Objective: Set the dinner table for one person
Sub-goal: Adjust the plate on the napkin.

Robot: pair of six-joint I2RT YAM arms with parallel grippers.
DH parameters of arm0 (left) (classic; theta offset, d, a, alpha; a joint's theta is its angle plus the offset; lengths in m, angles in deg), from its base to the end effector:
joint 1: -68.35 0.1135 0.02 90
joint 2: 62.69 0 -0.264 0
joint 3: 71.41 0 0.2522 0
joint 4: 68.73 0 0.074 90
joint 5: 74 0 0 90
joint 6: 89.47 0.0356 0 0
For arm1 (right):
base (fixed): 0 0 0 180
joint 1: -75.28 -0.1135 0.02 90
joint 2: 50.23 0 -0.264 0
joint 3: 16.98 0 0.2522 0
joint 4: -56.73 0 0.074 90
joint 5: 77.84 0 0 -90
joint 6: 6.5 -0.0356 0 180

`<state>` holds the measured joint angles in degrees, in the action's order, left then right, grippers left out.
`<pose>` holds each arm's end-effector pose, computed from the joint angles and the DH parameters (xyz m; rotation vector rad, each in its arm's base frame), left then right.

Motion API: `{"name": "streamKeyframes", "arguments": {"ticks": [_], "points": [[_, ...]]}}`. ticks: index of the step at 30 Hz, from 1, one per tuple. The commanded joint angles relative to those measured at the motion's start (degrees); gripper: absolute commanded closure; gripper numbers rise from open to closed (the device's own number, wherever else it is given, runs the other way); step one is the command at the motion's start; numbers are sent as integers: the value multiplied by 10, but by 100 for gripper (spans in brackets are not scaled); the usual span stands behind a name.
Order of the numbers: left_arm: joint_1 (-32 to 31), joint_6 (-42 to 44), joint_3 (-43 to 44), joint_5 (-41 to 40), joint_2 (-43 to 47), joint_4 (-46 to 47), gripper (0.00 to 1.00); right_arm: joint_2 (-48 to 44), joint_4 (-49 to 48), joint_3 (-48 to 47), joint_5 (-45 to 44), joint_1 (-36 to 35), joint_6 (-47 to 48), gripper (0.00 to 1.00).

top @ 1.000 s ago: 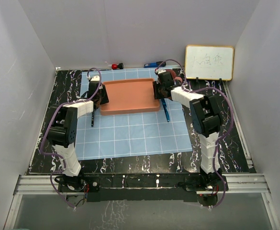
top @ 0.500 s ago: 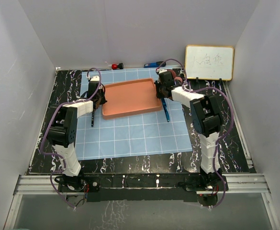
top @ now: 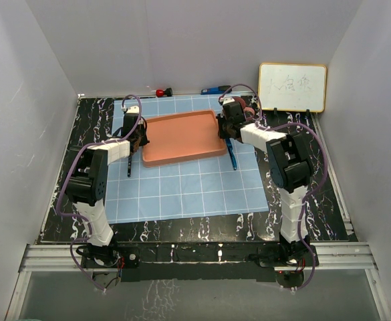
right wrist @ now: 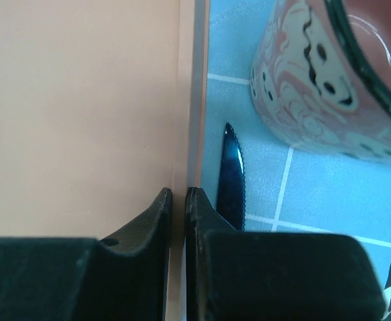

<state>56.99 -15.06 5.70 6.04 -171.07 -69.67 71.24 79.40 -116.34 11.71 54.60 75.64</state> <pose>0.4042 -0.0749 0.1750 -0.1803 2.1172 -0.0931 0.4391 0.1655 0.1665 -0.2601 2.3502 0.2337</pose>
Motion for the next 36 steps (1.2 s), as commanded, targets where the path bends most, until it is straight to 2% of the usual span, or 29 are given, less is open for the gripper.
{"name": "streamKeyframes", "arguments": {"ticks": [1,23,34,36], "points": [[2,5,1,15,26,-21,100,-39,25,35,34,-17,-12,100],[1,-6,-62,19,99,-42,100,-123,43,111,32,-47,-36,100],[1,-11,-63,24,89,-42,100,-125,51,109,32,-51,-40,100],[1,-13,-63,27,86,-42,95,-124,55,106,31,-51,-40,100]]}}
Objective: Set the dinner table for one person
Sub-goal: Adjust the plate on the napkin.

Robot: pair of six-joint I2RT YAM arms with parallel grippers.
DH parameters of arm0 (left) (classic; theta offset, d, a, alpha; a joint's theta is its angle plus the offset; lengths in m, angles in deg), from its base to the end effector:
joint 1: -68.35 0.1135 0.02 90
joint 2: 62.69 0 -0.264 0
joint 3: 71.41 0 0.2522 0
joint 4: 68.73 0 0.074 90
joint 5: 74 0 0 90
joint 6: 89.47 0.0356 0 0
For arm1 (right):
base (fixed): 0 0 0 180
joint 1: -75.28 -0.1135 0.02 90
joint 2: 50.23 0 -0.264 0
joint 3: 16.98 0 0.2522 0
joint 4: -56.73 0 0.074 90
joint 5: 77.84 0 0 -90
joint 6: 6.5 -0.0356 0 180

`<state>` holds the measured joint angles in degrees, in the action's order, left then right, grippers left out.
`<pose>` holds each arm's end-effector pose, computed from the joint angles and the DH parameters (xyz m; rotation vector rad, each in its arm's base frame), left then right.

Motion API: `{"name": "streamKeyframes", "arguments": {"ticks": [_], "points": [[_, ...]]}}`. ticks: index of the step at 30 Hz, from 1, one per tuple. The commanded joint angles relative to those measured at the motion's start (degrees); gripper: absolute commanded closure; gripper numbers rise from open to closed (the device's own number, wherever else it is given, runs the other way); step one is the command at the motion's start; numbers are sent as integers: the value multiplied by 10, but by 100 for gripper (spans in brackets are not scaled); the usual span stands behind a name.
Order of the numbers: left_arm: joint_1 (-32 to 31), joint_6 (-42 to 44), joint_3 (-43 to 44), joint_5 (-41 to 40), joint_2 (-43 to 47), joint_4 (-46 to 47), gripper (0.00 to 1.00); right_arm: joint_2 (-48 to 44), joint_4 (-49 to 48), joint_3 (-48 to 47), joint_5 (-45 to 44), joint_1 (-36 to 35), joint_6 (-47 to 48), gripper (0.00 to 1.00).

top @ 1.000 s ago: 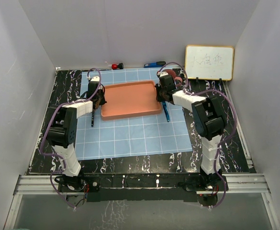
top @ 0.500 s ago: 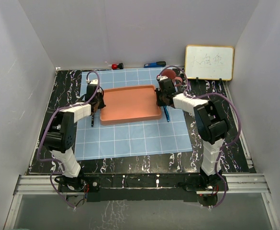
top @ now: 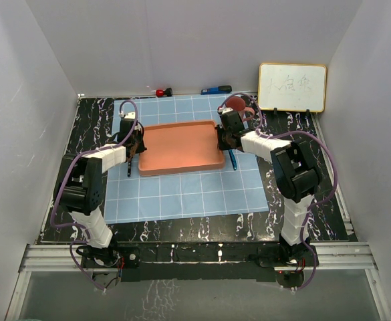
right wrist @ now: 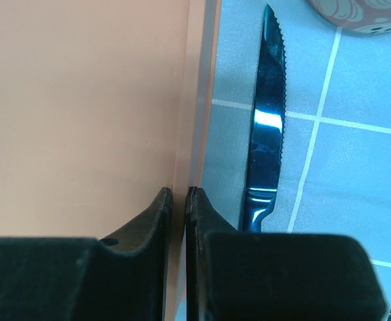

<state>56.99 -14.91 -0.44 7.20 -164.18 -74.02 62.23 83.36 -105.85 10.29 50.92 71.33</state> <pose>0.3720 -0.0692 0.1803 -0.1639 2.1828 -0.0956 0.3850 0.1730 0.1723 -0.2469 2.4494 0.2410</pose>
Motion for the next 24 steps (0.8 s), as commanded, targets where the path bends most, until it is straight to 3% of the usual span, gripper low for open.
{"name": "streamKeyframes", "arguments": {"ticks": [1,4,6,15,24], "points": [[1,-14,-2,15,16,2,92,-33,16,0,40,-15,1,95],[1,-13,-1,17,16,2,66,-33,21,-2,25,-15,1,81],[1,-12,-1,17,18,1,57,-33,22,-2,20,-15,2,78],[1,-6,-2,21,38,0,42,-24,21,-23,3,-16,9,74],[1,-7,1,26,57,-12,41,-20,29,-53,-32,-16,22,71]]}}
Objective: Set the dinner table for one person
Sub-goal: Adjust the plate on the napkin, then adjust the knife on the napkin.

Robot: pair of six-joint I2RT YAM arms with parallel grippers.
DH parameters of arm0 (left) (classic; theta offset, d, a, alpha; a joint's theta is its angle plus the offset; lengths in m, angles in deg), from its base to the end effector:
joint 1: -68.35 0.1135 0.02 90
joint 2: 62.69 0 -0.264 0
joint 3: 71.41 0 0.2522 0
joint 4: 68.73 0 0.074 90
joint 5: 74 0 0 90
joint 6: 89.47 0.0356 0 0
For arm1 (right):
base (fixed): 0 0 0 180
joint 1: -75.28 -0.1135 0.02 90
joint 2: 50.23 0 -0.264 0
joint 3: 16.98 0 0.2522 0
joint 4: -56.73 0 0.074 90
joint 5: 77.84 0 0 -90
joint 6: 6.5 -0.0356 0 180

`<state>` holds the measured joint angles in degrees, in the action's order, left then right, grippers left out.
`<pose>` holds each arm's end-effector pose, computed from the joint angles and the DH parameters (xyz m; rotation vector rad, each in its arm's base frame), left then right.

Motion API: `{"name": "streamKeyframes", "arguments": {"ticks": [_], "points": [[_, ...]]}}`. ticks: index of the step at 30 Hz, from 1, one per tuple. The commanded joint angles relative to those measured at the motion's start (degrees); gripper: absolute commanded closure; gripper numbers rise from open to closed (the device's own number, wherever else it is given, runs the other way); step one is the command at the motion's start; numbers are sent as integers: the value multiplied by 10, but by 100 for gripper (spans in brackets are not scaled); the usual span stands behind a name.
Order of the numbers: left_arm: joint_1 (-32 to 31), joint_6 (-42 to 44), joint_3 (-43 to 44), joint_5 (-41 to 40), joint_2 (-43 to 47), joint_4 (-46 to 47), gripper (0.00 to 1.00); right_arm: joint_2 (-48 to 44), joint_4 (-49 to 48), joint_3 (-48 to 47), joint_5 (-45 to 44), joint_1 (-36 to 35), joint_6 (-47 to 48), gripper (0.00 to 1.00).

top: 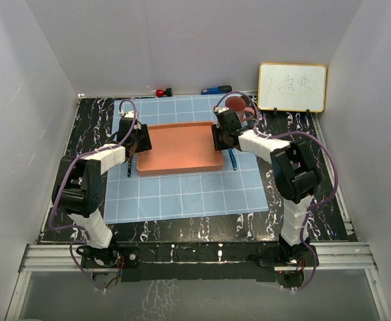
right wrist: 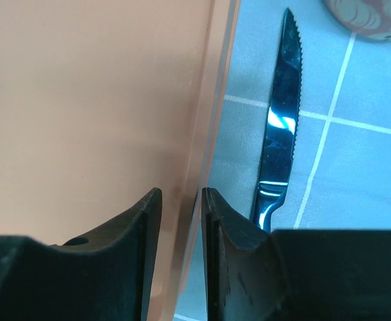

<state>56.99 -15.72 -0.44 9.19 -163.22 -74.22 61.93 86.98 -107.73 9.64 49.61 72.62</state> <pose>0.3706 -0.0701 0.1858 -0.1604 2.1753 -0.1446 0.3813 0.1815 0.1800 -0.3009 2.4659 0.2189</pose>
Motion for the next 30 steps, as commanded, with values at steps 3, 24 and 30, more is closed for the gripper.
{"name": "streamKeyframes", "arguments": {"ticks": [3,24,30], "points": [[0,-1,0,10,58,-16,41,-18,-8,-44,-35,-2,11,69],[1,-1,16,-95,114,-104,36,-36,42,-31,-210,14,13,87],[19,-15,9,-103,141,-114,24,-62,41,15,-222,30,4,100]]}}
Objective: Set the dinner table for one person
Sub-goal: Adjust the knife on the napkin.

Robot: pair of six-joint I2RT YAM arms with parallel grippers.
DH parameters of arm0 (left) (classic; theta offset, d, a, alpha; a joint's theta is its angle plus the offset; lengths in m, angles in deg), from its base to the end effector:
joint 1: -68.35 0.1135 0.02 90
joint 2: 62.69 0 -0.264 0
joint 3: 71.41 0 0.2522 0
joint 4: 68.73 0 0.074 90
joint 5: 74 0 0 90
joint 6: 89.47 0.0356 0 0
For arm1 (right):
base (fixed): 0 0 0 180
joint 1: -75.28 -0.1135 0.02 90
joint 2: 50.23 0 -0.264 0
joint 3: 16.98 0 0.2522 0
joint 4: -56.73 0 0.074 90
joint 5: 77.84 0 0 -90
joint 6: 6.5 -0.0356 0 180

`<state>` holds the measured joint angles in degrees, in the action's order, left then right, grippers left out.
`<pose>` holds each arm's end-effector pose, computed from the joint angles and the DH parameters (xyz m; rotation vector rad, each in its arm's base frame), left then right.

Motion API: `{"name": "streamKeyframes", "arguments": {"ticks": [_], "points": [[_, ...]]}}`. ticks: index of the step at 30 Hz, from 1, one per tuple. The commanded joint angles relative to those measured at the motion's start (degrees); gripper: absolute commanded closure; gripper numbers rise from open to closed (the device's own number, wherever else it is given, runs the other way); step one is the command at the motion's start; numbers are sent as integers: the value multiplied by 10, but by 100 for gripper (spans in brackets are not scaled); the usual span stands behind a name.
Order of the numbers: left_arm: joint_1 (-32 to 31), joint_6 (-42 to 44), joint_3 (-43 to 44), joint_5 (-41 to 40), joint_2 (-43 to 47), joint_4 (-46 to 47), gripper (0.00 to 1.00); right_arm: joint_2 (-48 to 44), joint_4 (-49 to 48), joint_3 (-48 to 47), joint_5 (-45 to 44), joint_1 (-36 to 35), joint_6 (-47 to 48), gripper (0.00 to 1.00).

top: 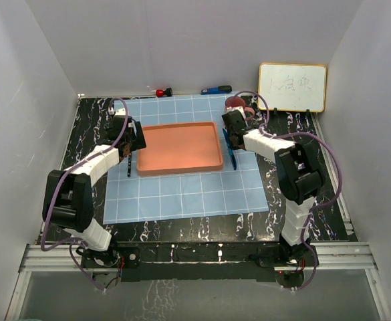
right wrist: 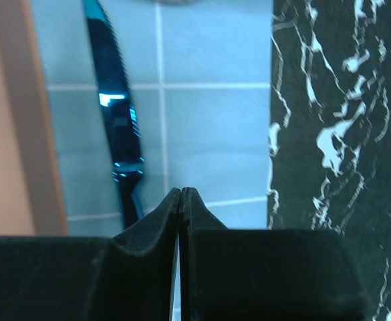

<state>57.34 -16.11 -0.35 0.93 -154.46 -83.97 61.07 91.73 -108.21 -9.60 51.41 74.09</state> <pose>0.3471 -0.0581 0.2246 -0.2526 2.1588 0.0142 0.3840 0.1555 0.1851 -0.1611 2.4445 -0.2300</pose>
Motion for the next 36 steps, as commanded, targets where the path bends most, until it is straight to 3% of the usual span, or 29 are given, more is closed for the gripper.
{"name": "streamKeyframes", "arguments": {"ticks": [1,2,5,19,36], "points": [[22,-14,5,-19,59,-17,18,-59,-6,27,-29,15,-12,100],[29,-17,1,-14,65,-17,10,-65,-8,35,-27,18,-14,100],[57,-29,-10,8,78,-17,2,-80,-14,57,-14,27,-17,100],[68,-42,-15,22,72,-21,1,-102,-47,129,76,32,-43,100],[68,-45,-9,36,56,-24,1,-95,-63,139,128,32,-54,100]]}}
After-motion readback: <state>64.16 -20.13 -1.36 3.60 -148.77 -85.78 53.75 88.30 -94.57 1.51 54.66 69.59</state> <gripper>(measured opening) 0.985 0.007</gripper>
